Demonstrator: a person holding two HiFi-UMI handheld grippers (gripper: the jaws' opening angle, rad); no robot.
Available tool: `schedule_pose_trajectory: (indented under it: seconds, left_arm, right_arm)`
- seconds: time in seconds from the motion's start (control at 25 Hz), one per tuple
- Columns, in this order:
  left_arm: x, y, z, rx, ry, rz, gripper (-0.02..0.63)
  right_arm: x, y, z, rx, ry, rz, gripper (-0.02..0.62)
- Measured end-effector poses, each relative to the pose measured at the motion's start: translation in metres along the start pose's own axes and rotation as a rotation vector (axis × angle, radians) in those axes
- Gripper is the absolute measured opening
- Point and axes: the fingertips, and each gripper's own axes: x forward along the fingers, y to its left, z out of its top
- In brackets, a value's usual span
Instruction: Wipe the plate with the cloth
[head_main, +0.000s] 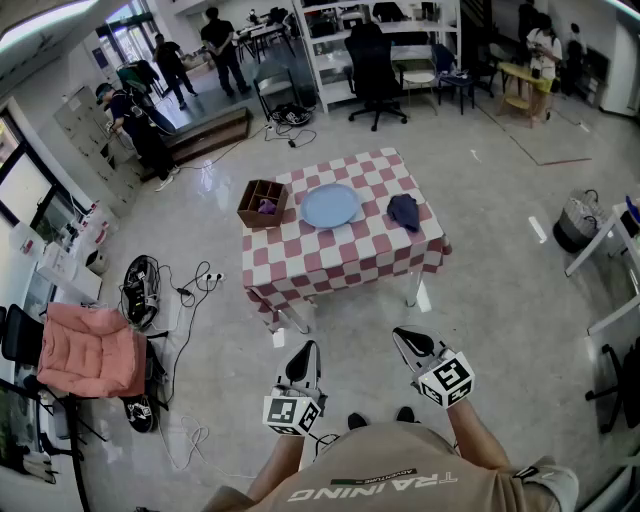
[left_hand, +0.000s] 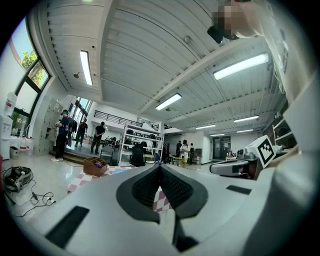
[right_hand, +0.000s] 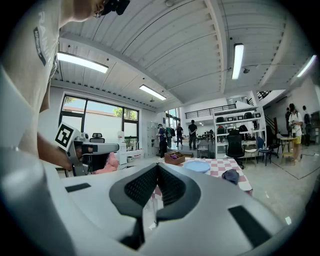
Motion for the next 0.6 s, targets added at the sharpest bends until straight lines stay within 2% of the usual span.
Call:
schedule_pose_trajectory:
  seconds: [0.24,0.6]
  left_arm:
    - [0.026,0.016,0.015,0.007,-0.056,-0.012,0.012]
    - [0.029,0.042,-0.008,-0.002,0.007,-0.052,0.012]
  right_arm:
    - [0.028,-0.011,0.018,-0.043,-0.035,0.000,0.017]
    - [0.049,-0.006,-0.005,0.002,-0.022,-0.061,0.017]
